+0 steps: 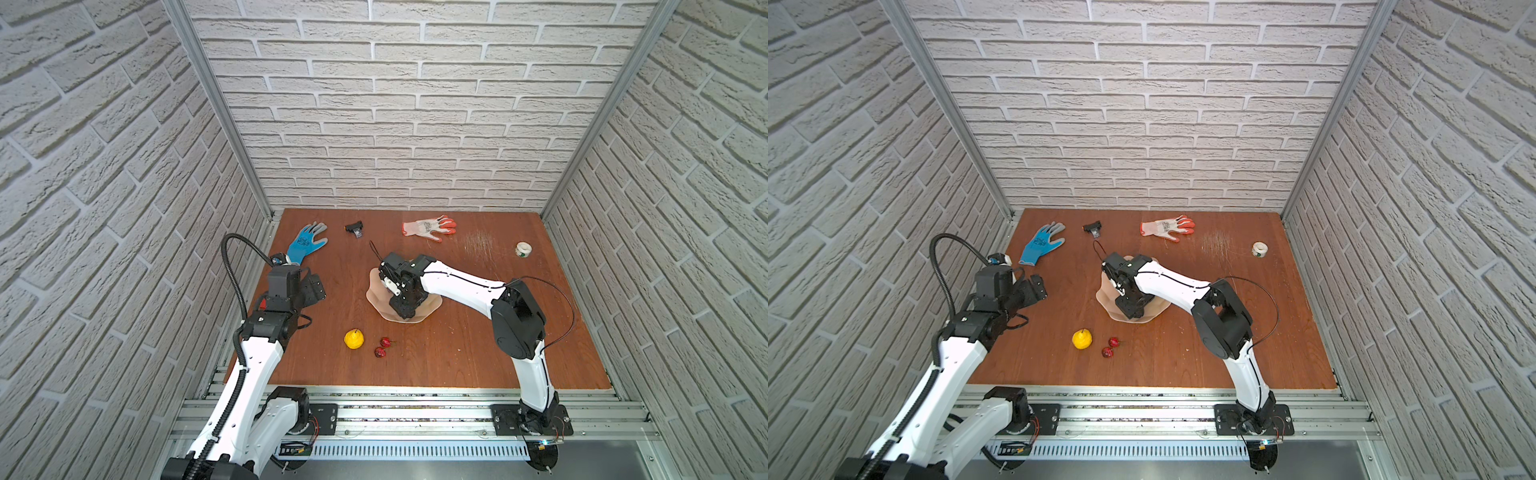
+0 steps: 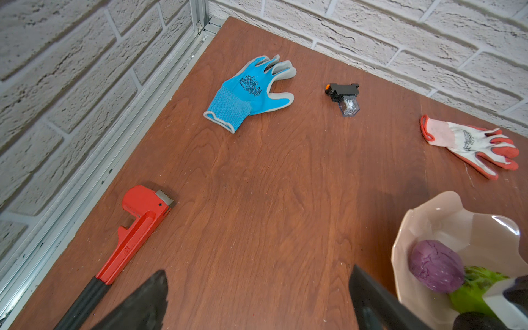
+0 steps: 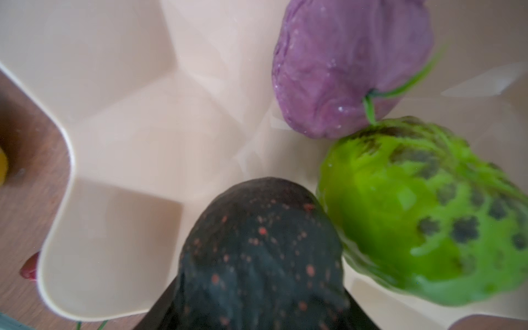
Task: Arrange fruit in a fruit bowl
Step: Place the fruit in the fruit bowl.
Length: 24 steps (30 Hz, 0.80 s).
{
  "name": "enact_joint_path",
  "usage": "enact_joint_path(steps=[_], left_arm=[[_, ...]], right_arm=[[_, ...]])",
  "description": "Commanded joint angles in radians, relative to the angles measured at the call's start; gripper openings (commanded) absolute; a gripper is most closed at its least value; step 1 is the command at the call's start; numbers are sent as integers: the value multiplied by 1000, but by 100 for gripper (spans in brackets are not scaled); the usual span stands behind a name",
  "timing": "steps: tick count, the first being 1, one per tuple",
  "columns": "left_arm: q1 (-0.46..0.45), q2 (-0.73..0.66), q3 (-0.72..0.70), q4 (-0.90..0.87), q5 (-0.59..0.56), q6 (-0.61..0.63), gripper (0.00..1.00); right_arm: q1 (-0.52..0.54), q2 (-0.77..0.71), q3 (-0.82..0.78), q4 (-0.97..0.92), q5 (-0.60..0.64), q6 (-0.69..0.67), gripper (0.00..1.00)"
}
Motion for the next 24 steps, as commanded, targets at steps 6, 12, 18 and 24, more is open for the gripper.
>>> enact_joint_path(steps=[6, 12, 18, 24], left_arm=[[6, 0, 21, 8, -9, -5, 98], [6, 2, 20, 7, -9, -3, 98], [6, 10, 33, -7, 3, 4, 98], [6, 51, 65, -59, 42, 10, 98]], right_arm=[[0, 22, 31, -35, 54, -41, 59], [-1, 15, 32, -38, 69, -56, 69], [-1, -3, 36, -35, 84, -63, 73], [0, -26, 54, -44, 70, -64, 71]])
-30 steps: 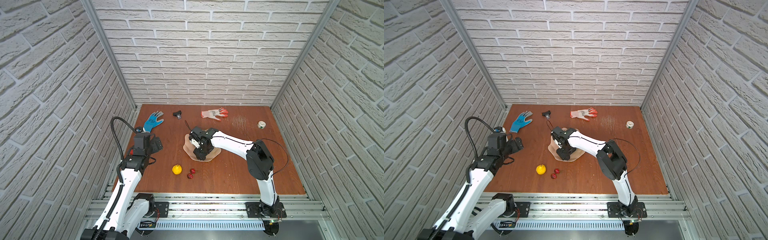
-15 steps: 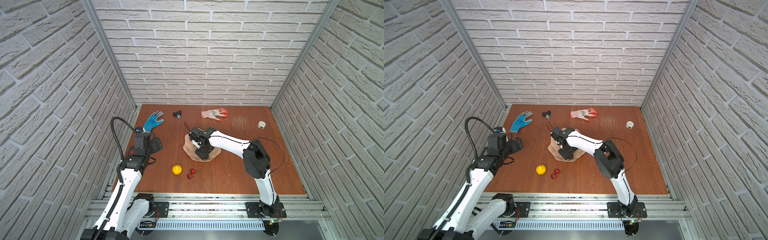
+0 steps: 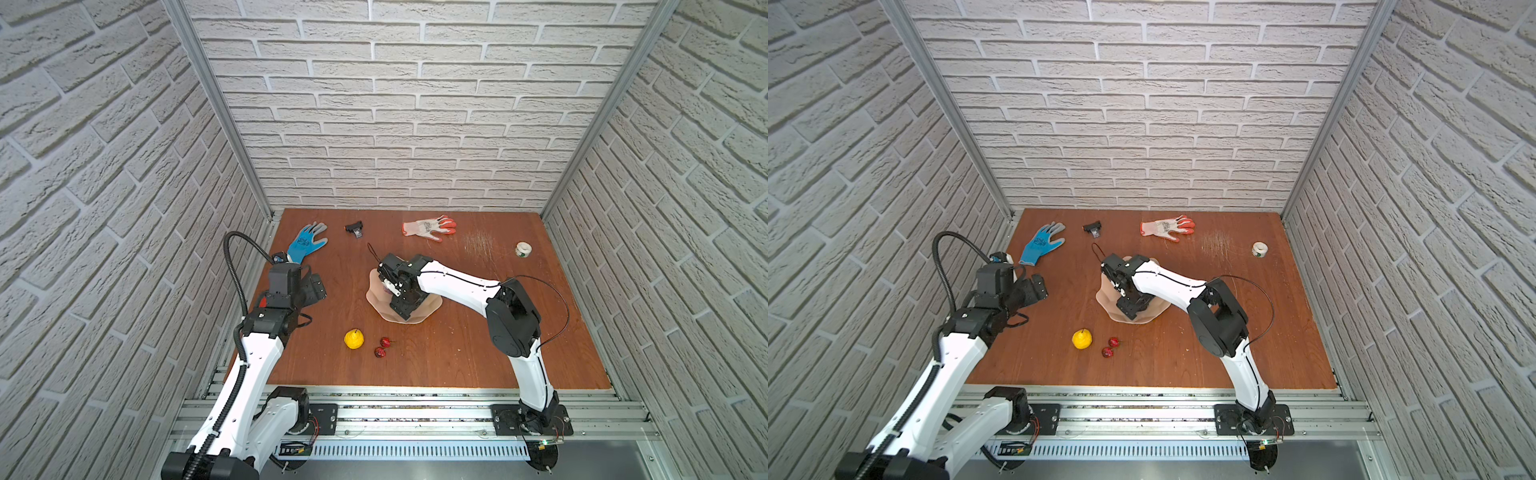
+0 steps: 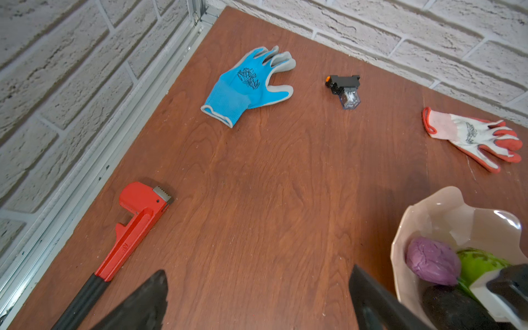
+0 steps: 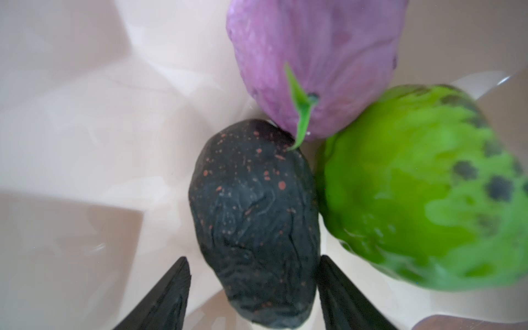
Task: Arrange fruit in a fruit bowl
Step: Place the fruit in the fruit bowl.
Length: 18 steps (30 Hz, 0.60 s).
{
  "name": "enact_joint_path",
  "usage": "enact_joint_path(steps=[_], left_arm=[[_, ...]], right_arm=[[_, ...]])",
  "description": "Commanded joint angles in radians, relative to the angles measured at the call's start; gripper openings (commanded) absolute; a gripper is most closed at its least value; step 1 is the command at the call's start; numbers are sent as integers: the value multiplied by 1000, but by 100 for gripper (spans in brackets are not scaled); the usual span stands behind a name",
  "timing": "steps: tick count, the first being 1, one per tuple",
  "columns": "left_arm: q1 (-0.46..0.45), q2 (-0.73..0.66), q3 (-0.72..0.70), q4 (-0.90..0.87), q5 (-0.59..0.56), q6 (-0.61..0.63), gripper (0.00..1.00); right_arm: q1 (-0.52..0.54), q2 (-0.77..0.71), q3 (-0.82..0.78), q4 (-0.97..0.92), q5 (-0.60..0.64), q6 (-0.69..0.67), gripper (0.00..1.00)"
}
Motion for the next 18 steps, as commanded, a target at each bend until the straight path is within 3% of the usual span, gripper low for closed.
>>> enact_joint_path(steps=[1, 13, 18], left_arm=[[6, 23, 42, -35, 29, 10, 98], [-2, 197, 177, -229, 243, 33, 94], [-36, 237, 192, -275, 262, 47, 93]], right_arm=[[-1, -63, 31, -21, 3, -8, 71], [0, -199, 5, 28, -47, 37, 71], [-1, -233, -41, 112, -101, 68, 71]])
